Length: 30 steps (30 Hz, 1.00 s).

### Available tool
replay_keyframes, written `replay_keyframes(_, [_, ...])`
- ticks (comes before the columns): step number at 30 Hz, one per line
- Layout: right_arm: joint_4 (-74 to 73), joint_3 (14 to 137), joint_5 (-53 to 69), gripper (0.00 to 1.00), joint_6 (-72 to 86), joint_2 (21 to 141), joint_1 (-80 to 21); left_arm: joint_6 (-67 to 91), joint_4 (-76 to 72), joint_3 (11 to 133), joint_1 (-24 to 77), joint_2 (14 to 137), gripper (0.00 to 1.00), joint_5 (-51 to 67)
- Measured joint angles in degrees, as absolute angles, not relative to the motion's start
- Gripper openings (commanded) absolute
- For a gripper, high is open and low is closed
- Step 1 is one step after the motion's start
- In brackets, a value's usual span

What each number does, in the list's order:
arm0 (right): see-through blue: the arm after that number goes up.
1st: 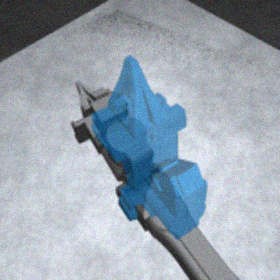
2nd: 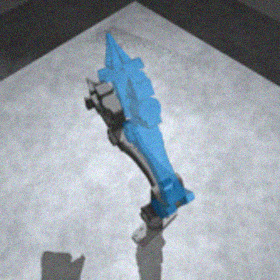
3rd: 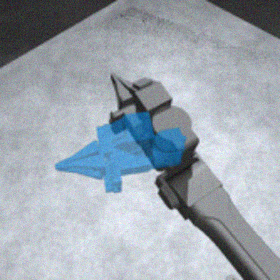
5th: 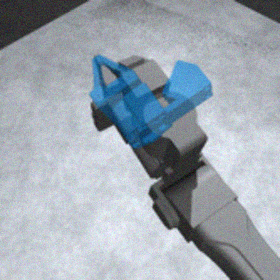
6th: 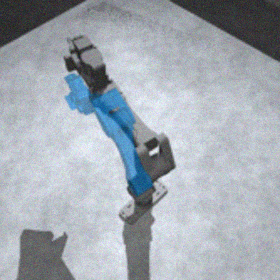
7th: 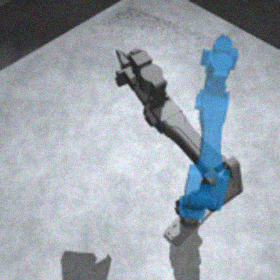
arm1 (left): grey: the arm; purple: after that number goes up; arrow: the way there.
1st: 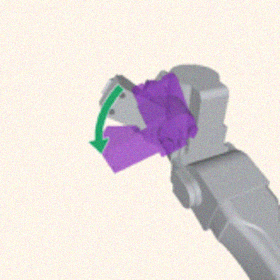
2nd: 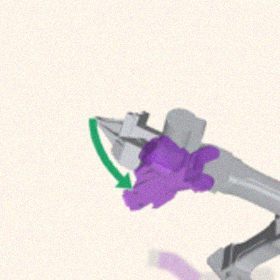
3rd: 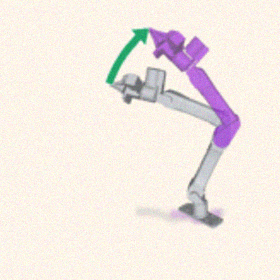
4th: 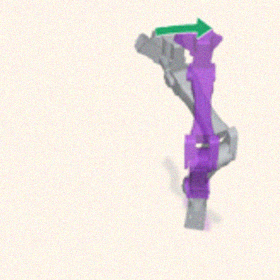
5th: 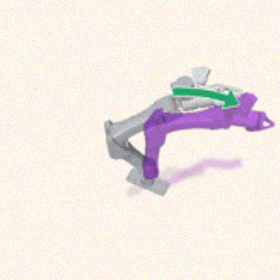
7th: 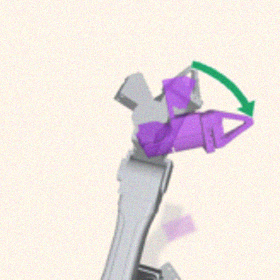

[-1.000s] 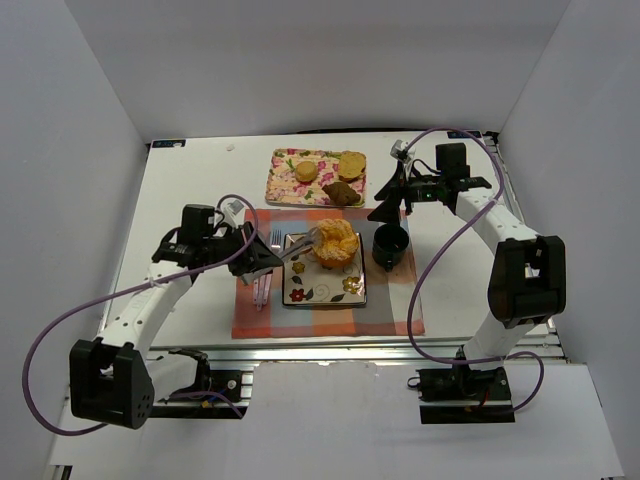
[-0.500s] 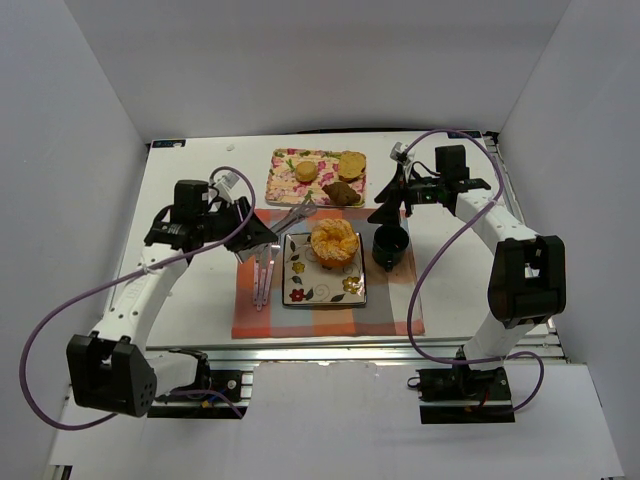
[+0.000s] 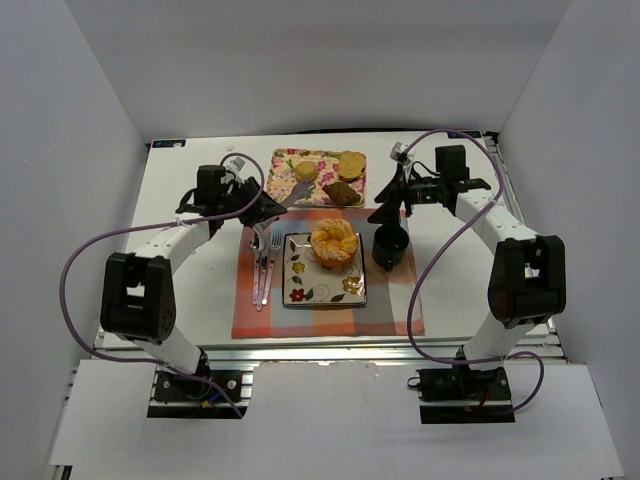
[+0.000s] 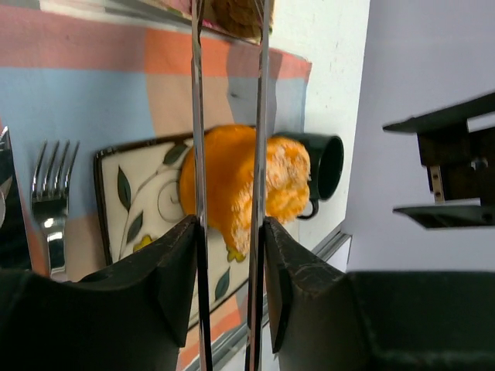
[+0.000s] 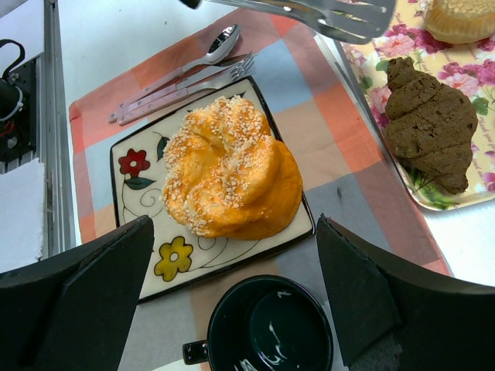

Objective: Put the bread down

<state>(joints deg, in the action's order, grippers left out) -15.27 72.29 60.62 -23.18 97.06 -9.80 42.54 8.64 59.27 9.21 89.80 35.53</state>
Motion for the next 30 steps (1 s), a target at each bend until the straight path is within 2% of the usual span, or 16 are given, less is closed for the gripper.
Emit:
replay_keyframes(5, [-15.29,72.29,60.62,0.89,-23.18,97.06,-9.80,44.29,5.41,61.52,9.37,94.02,0.50,35.79])
replay_keyframes(16, [-15.27,72.31,60.62,0.89,-23.14,97.06,-9.80,47.90,-1.69,61.69,11.00,94.87,0.52,37.93])
replay_keyframes(30, [-15.20,72.31,60.62,0.89,-22.96,97.06,-9.80,47.05,0.19,63.59,11.86,99.04,0.53,37.95])
